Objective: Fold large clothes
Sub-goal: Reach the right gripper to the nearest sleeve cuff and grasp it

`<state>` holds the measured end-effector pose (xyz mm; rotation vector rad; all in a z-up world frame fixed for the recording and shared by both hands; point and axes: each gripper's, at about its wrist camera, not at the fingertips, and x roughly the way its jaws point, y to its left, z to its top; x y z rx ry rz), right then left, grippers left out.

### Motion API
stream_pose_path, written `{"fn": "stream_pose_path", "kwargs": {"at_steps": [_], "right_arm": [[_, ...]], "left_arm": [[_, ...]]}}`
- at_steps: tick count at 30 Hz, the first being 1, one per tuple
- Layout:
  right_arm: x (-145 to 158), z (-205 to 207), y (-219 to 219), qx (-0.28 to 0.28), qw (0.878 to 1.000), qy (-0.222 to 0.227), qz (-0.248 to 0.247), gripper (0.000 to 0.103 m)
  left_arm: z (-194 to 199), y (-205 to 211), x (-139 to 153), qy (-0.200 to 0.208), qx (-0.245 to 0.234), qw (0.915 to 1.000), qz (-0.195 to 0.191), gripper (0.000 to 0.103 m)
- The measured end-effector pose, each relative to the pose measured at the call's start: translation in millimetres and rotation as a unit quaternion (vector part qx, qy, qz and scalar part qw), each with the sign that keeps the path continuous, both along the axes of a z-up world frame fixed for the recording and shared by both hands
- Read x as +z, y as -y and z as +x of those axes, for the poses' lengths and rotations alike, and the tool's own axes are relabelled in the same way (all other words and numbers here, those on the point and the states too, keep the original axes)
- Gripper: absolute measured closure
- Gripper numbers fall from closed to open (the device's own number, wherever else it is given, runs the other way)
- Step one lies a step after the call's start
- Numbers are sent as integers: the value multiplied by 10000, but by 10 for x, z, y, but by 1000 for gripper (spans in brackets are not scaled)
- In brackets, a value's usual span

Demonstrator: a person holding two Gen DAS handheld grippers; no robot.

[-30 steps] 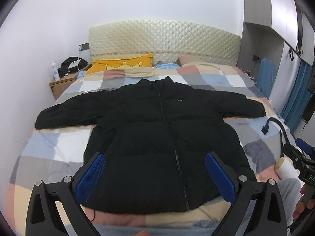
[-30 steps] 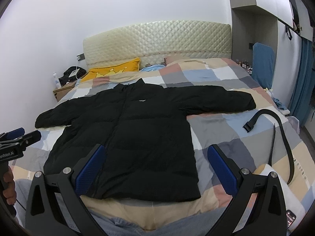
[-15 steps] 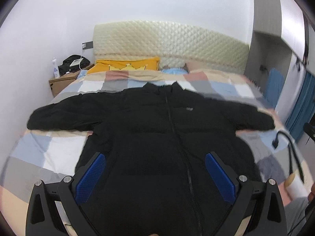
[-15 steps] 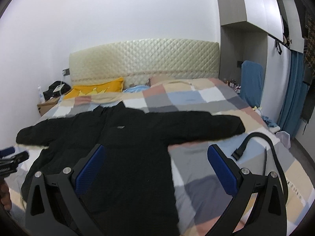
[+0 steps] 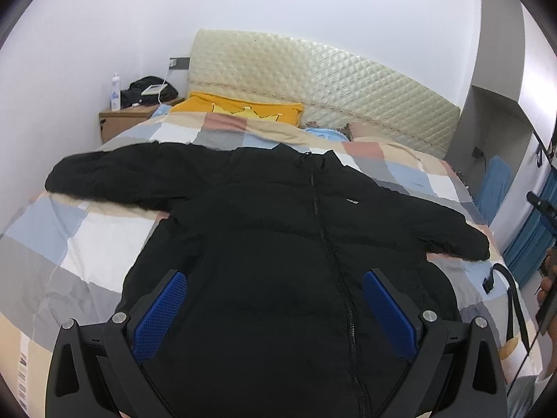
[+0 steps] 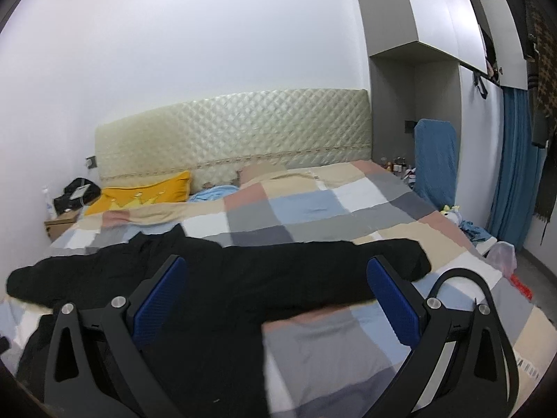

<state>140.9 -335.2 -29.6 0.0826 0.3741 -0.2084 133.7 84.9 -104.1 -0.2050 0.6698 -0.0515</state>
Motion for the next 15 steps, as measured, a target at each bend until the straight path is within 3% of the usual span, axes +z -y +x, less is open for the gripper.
{"fn": "stream_pose_path", "kwargs": {"at_steps": [15], "right_arm": [[-579, 631, 688, -92, 9993, -226, 299, 0]], "left_arm": [[9, 97, -68, 106, 61, 9999, -77, 1]]}}
